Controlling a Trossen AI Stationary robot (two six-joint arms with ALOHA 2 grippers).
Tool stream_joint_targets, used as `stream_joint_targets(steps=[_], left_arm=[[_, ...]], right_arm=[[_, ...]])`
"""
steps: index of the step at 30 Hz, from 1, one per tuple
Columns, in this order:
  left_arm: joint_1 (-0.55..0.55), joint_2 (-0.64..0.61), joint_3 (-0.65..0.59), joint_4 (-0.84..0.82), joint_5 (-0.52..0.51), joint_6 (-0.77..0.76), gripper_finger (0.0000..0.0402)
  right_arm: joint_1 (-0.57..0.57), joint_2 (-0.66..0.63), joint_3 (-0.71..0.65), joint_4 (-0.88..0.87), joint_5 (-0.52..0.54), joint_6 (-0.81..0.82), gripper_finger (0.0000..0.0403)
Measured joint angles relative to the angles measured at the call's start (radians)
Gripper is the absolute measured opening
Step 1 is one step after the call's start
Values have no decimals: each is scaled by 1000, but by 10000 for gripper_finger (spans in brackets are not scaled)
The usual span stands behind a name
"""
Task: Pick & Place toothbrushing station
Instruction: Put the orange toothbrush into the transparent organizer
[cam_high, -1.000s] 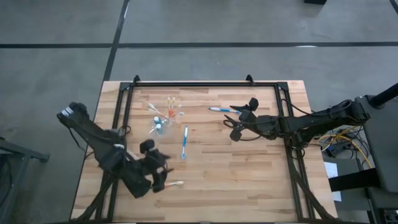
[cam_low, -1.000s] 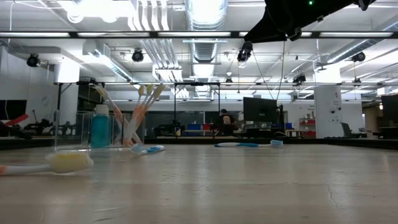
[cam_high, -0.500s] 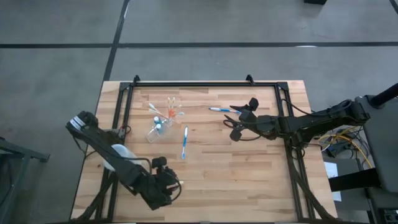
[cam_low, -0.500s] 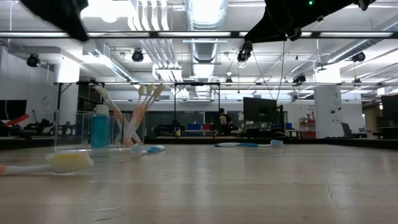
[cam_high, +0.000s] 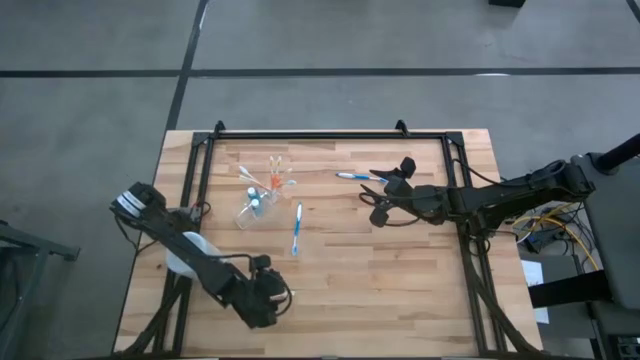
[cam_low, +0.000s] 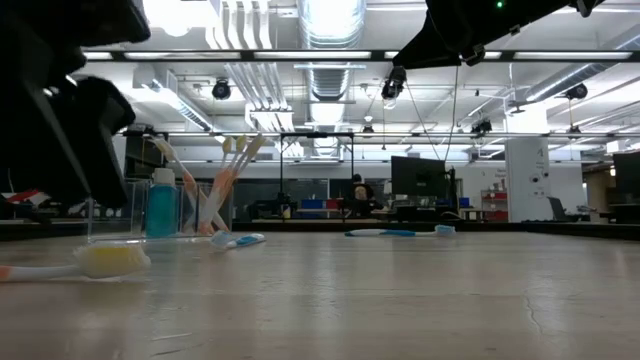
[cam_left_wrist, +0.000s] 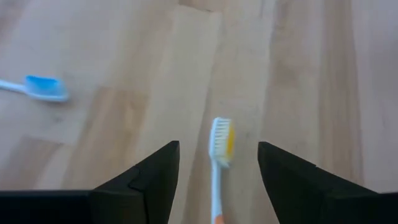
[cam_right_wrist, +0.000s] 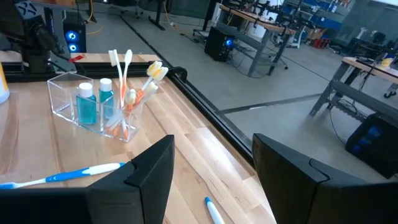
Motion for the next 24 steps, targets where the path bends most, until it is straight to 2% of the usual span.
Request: stream_joint_targets(steps=[10,16,24], left_arm=[[44,-1,-121,189,96,17,222],[59,-2,-176,313,105,21,222],[80,-3,-221,369,170,20,214]], right_arm=[[0,0,0,0,0,0,210],[0,0,0,0,0,0,210],[0,0,0,0,0,0,210]])
